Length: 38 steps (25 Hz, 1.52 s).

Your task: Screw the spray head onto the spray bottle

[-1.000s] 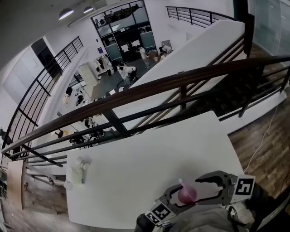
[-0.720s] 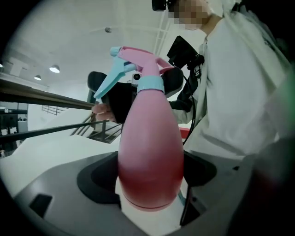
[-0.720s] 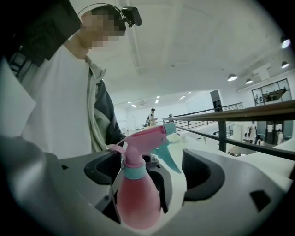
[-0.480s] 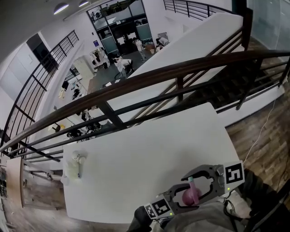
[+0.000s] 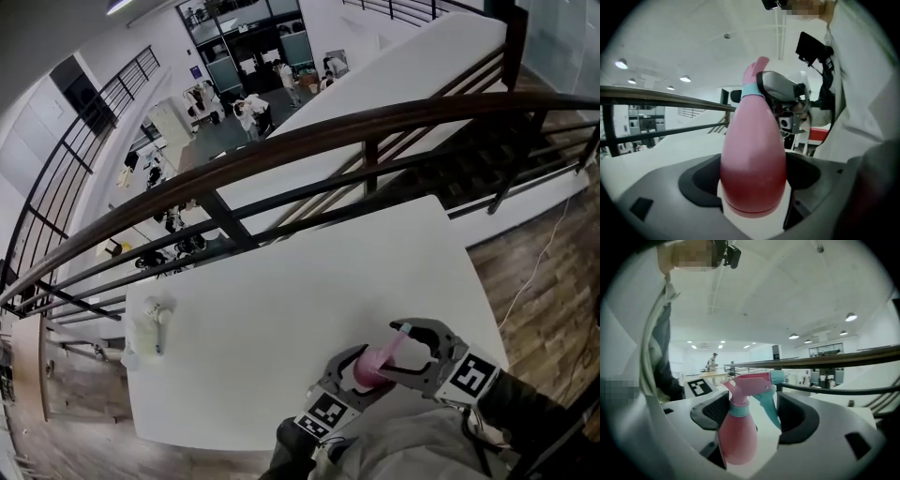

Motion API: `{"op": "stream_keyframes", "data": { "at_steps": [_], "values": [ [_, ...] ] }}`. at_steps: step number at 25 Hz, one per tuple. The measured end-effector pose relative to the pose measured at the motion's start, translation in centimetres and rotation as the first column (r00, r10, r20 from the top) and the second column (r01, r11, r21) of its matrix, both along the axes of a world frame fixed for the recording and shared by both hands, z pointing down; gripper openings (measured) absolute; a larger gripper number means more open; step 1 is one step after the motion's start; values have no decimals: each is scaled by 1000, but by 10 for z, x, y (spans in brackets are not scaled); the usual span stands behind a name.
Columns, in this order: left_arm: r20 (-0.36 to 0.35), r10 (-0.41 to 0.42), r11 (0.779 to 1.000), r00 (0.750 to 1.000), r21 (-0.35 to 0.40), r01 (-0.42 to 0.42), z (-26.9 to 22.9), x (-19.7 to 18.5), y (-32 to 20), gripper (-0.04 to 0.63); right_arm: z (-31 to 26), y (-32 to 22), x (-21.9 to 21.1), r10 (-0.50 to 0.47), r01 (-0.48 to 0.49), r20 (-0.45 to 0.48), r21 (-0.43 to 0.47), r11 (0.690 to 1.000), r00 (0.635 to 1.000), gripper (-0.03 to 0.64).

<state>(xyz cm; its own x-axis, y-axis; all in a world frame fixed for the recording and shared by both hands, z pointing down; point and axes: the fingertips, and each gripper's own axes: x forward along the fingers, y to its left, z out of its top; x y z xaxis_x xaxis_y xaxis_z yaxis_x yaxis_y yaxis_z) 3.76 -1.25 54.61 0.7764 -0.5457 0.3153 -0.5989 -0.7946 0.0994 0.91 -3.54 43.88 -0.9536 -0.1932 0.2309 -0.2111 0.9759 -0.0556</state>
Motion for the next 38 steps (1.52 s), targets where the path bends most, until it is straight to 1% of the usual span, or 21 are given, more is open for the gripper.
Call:
{"op": "stream_keyframes", "data": {
  "at_steps": [2, 3, 4, 5, 6, 8, 9, 10, 13, 15, 17, 19, 20, 21, 22, 23, 27, 29, 33, 35, 38],
  "values": [
    [60, -95, 995, 994, 16, 94, 8, -11, -12, 410, 10, -14, 2, 170, -170, -12, -43, 984, 985, 308],
    [79, -127, 992, 989, 25, 125, 10, -15, -15, 410, 13, -18, 3, 226, -227, -17, -56, 972, 974, 299],
    [82, -147, 989, 986, 31, 145, 11, -16, -17, 410, 13, -19, 2, 250, -251, -16, -49, 967, 968, 299],
    [62, -156, 987, 986, 33, 154, 9, -16, -17, 410, 9, -16, 1, 247, -247, -1, -23, 969, 969, 299],
    [22, -156, 987, 988, 31, 155, 5, -14, -16, 410, 1, -12, -2, 224, -225, 32, 8, 974, 974, 299],
    [-75, -132, 991, 988, 26, 134, -6, -11, -12, 410, -19, 0, -4, 138, -147, 118, 69, 987, 983, 302],
    [-106, -113, 993, 988, 31, 117, -11, -10, -9, 410, -24, 5, -2, 85, -98, 135, 92, 991, 987, 303],
    [-118, -90, 995, 989, 38, 95, -14, -10, -7, 410, -26, 8, 0, 37, -50, 127, 102, 994, 991, 316],
    [-100, 0, 998, 995, 55, 6, -17, -8, 1, 410, -19, 6, 6, -72, 70, 68, 41, 997, 995, 316],
    [-96, 50, 998, 994, 52, -45, -17, -5, 7, 410, -16, 6, 3, -141, 141, 60, 1, 990, 988, 316],
    [-97, 73, 997, 993, 45, -69, -16, -2, 9, 410, -19, 11, -2, -196, 197, 70, -2, 980, 978, 314],
    [-92, 64, 997, 994, 37, -61, -14, -2, 8, 410, -20, 17, -6, -215, 214, 68, 22, 977, 974, 313],
    [-95, 42, 999, 995, 30, -39, -13, -4, 5, 410, -20, 18, -7, -205, 204, 61, 33, 978, 977, 266],
    [-99, 10, 1000, 995, 23, -7, -11, -8, 1, 410, -18, 18, -8, -186, 184, 56, 34, 982, 981, 200],
    [-95, -26, 999, 995, 20, 28, -9, -13, -3, 410, -15, 16, -8, -160, 159, 54, 22, 987, 986, 138],
    [-82, -58, 998, 995, 22, 60, -6, -18, -8, 410, -12, 15, -9, -131, 131, 52, 4, 991, 990, 96],
    [-21, -138, 990, 990, 26, 139, 5, -31, -16, 410, -2, 6, -10, -3, 7, 61, -56, 998, 998, 70],
    [15, -185, 982, 983, 32, 184, 9, -36, -21, 410, 1, 3, -12, 66, -62, 62, -68, 996, 996, 37],
    [103, -294, 956, 950, 46, 291, 18, -46, -32, 410, 9, 1, -18, 205, -202, 51, -57, 978, 978, 35],
    [130, -343, 939, 930, 41, 341, 23, -49, -34, 410, 10, 5, -21, 240, -238, 41, -50, 970, 970, 35],
    [143, -380, 925, 914, 41, 378, 27, -48, -33, 410, 6, 14, -25, 225, -224, 50, -34, 974, 973, 37]
  ]
}}
